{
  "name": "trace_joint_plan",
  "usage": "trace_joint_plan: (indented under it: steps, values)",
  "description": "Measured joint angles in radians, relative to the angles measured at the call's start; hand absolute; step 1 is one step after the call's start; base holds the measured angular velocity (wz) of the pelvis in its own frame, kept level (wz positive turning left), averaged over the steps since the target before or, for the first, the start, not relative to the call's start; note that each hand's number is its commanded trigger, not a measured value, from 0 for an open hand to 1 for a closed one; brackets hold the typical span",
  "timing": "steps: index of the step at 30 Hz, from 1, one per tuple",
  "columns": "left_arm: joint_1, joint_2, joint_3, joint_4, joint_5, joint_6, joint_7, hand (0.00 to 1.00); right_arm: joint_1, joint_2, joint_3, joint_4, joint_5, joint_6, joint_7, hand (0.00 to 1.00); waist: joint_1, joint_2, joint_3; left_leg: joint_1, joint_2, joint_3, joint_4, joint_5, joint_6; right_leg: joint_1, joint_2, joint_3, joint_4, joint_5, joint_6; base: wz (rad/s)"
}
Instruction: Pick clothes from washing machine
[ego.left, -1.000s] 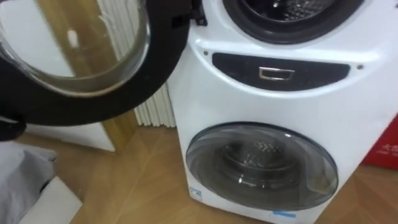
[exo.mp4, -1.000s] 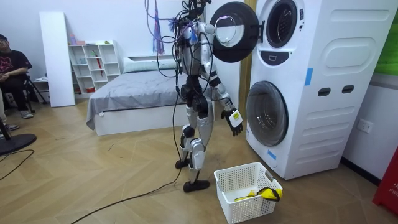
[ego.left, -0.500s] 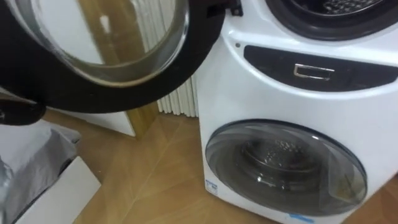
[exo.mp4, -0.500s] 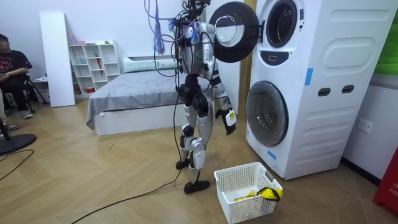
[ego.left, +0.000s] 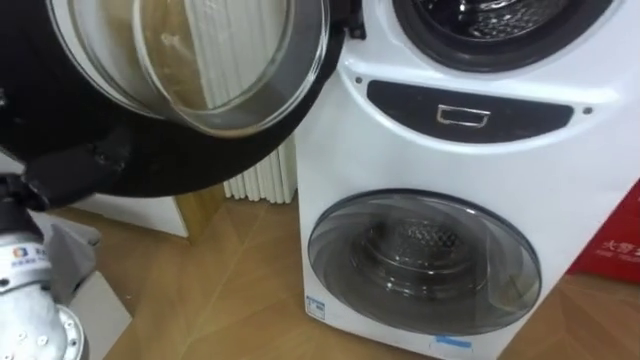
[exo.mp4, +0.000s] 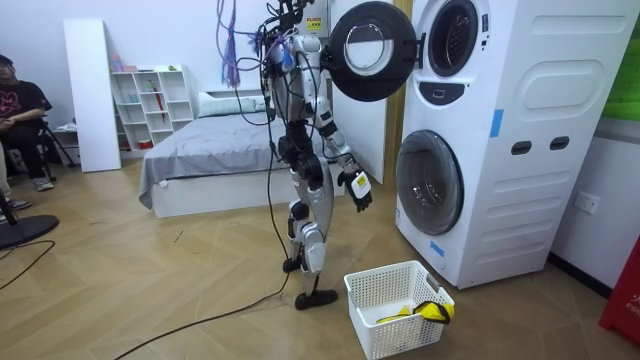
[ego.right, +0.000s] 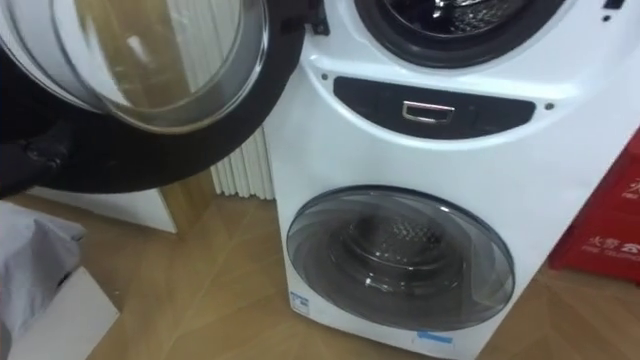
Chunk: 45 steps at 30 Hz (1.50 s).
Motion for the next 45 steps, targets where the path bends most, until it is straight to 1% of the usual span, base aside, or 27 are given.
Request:
trace_joint_plan:
  steps: [1,3,4,6,7,8,9,10,11,12,14,16,18,23,24,26,29,30,32,33,35,38,39,40,42,44,45]
  values:
    - [0.012,0.0,-0.003,0.004,-0.013,-0.019,0.0,0.0,0.002,-0.001,0.009,0.0,0.008,0.0,-0.004,0.0,0.001,0.0,-0.0006,0.001,0.0,-0.001,-0.002,0.003,-0.001,0.001,0.0,-0.005,0.0,0.0,0.0,0.0]
    - [0.058,0.002,-0.019,0.032,-0.048,-0.112,-0.007,0.0,0.005,-0.003,0.019,0.003,0.026,0.0,-0.006,0.0,0.002,-0.001,-0.002,0.008,-0.001,-0.006,-0.013,0.018,-0.003,0.004,-0.001,-0.016,-0.001,-0.001,0.0,0.09]
    - [0.066,0.002,-0.021,0.043,-0.048,-0.135,-0.009,0.0,0.005,-0.003,0.019,0.003,0.031,-0.001,-0.007,0.0,0.002,-0.002,-0.0021,0.011,-0.001,-0.006,-0.018,0.022,-0.003,0.004,-0.001,-0.017,-0.001,-0.002,0.0,0.07]
    - [0.08,0.003,-0.025,0.094,-0.05,-0.208,-0.018,0.0,0.005,-0.003,0.019,0.003,0.055,-0.01,-0.016,0.0,0.003,-0.007,-0.003,0.014,-0.001,-0.01,-0.023,0.032,-0.007,0.005,0.0,-0.018,0.0,-0.011,0.004,0.03]
    - [0.079,0.003,-0.025,0.107,-0.052,-0.223,-0.019,0.0,0.005,-0.003,0.019,0.003,0.062,-0.01,-0.018,0.0,0.003,-0.008,-0.0036,0.014,-0.001,-0.011,-0.024,0.034,-0.007,0.005,0.0,-0.018,0.0,-0.011,0.004,0.0]
    - [0.082,0.005,-0.025,0.132,-0.064,-0.25,-0.022,0.0,0.005,-0.003,0.019,0.003,0.074,-0.011,-0.023,0.0,0.003,-0.008,-0.0047,0.014,-0.001,-0.011,-0.025,0.036,-0.007,0.005,0.001,-0.019,0.001,-0.011,0.004,0.0]
    - [0.088,0.011,-0.027,0.159,-0.082,-0.279,-0.023,0.0,0.006,-0.003,0.019,0.003,0.088,-0.011,-0.029,0.0,0.003,-0.008,-0.0055,0.018,-0.002,-0.011,-0.029,0.039,-0.008,0.007,0.0,-0.019,0.001,-0.011,0.004,0.0]
    - [0.094,0.015,-0.028,0.171,-0.09,-0.293,-0.024,0.0,0.006,-0.003,0.02,0.003,0.097,-0.011,-0.032,0.0,0.003,-0.008,-0.0058,0.021,-0.002,-0.011,-0.033,0.04,-0.01,0.009,0.0,-0.019,0.001,-0.011,0.004,0.0]
    - [0.108,0.024,-0.031,0.188,-0.111,-0.318,-0.029,0.0,0.007,-0.003,0.021,0.003,0.11,-0.011,-0.036,0.0,0.003,-0.008,-0.0059,0.024,-0.002,-0.01,-0.034,0.04,-0.011,0.011,0.0,-0.019,0.001,-0.011,0.005,0.0]
    - [0.129,0.029,-0.033,0.19,-0.135,-0.335,-0.039,0.0,0.007,-0.003,0.02,0.001,0.117,-0.011,-0.037,0.0,0.002,-0.009,-0.0066,0.025,-0.002,-0.01,-0.034,0.04,-0.012,0.011,0.0,-0.019,0.001,-0.011,0.005,0.0]
    - [0.157,0.029,-0.036,0.19,-0.165,-0.358,-0.056,0.0,0.006,-0.005,0.018,-0.002,0.126,-0.012,-0.039,0.0,0.003,-0.011,-0.0075,0.025,-0.002,-0.011,-0.034,0.04,-0.012,0.011,0.001,-0.019,0.001,-0.011,0.005,0.0]
    - [0.176,0.029,-0.038,0.191,-0.169,-0.369,-0.066,0.0,0.006,-0.006,0.018,-0.002,0.137,-0.012,-0.039,0.0,0.003,-0.013,-0.0085,0.025,-0.002,-0.011,-0.035,0.04,-0.012,0.012,0.001,-0.019,0.001,-0.011,0.005,0.0]
    - [0.189,0.029,-0.039,0.192,-0.198,-0.38,-0.076,0.0,0.006,-0.006,0.018,-0.002,0.147,-0.012,-0.04,0.0,0.003,-0.016,-0.0091,0.03,-0.002,-0.011,-0.038,0.04,-0.012,0.015,0.0,-0.02,0.0,-0.011,0.005,0.0]
    - [0.196,0.03,-0.044,0.209,-0.259,-0.404,-0.089,0.0,0.006,-0.006,0.021,-0.002,0.187,-0.015,-0.046,0.0,0.005,-0.018,-0.0093,0.034,-0.002,-0.012,-0.04,0.041,-0.01,0.02,0.0,-0.022,0.0,-0.012,0.004,0.0]
    - [0.198,0.031,-0.047,0.225,-0.27,-0.418,-0.093,0.0,0.006,-0.006,0.021,-0.002,0.2,-0.016,-0.049,0.0,0.006,-0.017,-0.0092,0.034,-0.002,-0.012,-0.04,0.041,-0.01,0.02,0.0,-0.022,0.0,-0.012,0.003,0.0]
    - [0.204,0.032,-0.056,0.25,-0.28,-0.427,-0.098,0.0,0.006,-0.006,0.028,-0.002,0.212,-0.018,-0.056,0.0,0.008,-0.017,-0.009,0.034,-0.003,-0.016,-0.04,0.041,-0.011,0.022,0.0,-0.026,0.0,-0.013,0.003,0.05]
    - [0.22,0.035,-0.067,0.267,-0.336,-0.422,-0.132,0.0,0.006,-0.007,0.037,-0.001,0.233,-0.021,-0.059,0.0,0.013,-0.016,-0.0088,0.028,-0.003,-0.024,-0.031,0.04,-0.013,0.021,0.0,-0.038,0.0,-0.014,0.001,0.08]
    - [0.235,0.044,-0.074,0.271,-0.366,-0.418,-0.145,0.0,0.006,-0.007,0.037,-0.001,0.234,-0.023,-0.06,0.0,0.013,-0.015,-0.0083,0.026,-0.002,-0.026,-0.03,0.039,-0.014,0.02,0.0,-0.044,0.0,-0.015,-0.001,0.06]
    - [0.246,0.053,-0.09,0.287,-0.401,-0.41,-0.16,0.0,0.007,-0.008,0.038,-0.001,0.233,-0.024,-0.066,0.0,0.012,-0.009,-0.0093,0.019,-0.002,-0.032,-0.03,0.039,-0.015,0.018,0.0,-0.053,-0.001,-0.017,-0.001,0.13]
    - [0.251,0.053,-0.1,0.287,-0.436,-0.4,-0.175,0.0,0.008,-0.008,0.04,-0.001,0.233,-0.025,-0.067,0.0,0.012,-0.007,-0.0107,0.012,-0.002,-0.037,-0.03,0.039,-0.015,0.017,-0.001,-0.06,-0.001,-0.018,-0.002,0.17]
    - [0.258,0.053,-0.104,0.287,-0.489,-0.393,-0.206,0.0,0.009,-0.008,0.054,-0.002,0.233,-0.028,-0.067,0.0,0.012,-0.005,-0.011,0.008,-0.003,-0.045,-0.026,0.04,-0.014,0.017,-0.001,-0.072,-0.001,-0.018,-0.005,0.16]
    - [0.259,0.053,-0.111,0.287,-0.571,-0.389,-0.24,0.0,0.006,-0.01,0.056,-0.001,0.233,-0.039,-0.057,0.0,0.021,-0.001,-0.0101,0.007,-0.003,-0.05,-0.024,0.041,-0.013,0.019,-0.001,-0.075,0.0,-0.02,-0.008,0.05]
    - [0.259,0.054,-0.111,0.287,-0.616,-0.389,-0.259,0.0,0.003,-0.009,0.057,-0.001,0.232,-0.043,-0.053,0.0,0.023,0.0,-0.0102,0.007,-0.004,-0.052,-0.024,0.041,-0.013,0.02,-0.001,-0.078,0.0,-0.02,-0.008,0.04]
    - [0.259,0.054,-0.111,0.287,-0.643,-0.389,-0.267,0.0,0.001,-0.009,0.057,-0.001,0.232,-0.044,-0.052,0.0,0.024,0.002,-0.0098,0.007,-0.004,-0.053,-0.023,0.041,-0.013,0.021,-0.001,-0.079,0.001,-0.02,-0.009,0.03]
    - [0.259,0.061,-0.111,0.287,-0.756,-0.388,-0.299,0.0,-0.015,-0.008,0.066,0.0,0.224,-0.044,-0.043,0.0,0.024,0.002,-0.0084,0.007,-0.003,-0.053,-0.024,0.039,-0.014,0.022,-0.001,-0.08,0.002,-0.02,-0.009,0.0]
    - [0.26,0.07,-0.111,0.287,-0.8,-0.384,-0.317,0.0,-0.021,-0.008,0.067,0.001,0.217,-0.044,-0.031,0.0,0.024,0.002,-0.0062,0.007,-0.004,-0.054,-0.023,0.038,-0.014,0.023,-0.001,-0.08,0.001,-0.022,-0.01,0.02]
    - [0.26,0.074,-0.111,0.287,-0.821,-0.379,-0.328,0.0,-0.025,-0.008,0.067,0.002,0.212,-0.044,-0.028,0.0,0.024,0.001,-0.003,0.007,-0.005,-0.055,-0.023,0.037,-0.014,0.023,-0.003,-0.08,0.0,-0.026,-0.009,0.04]
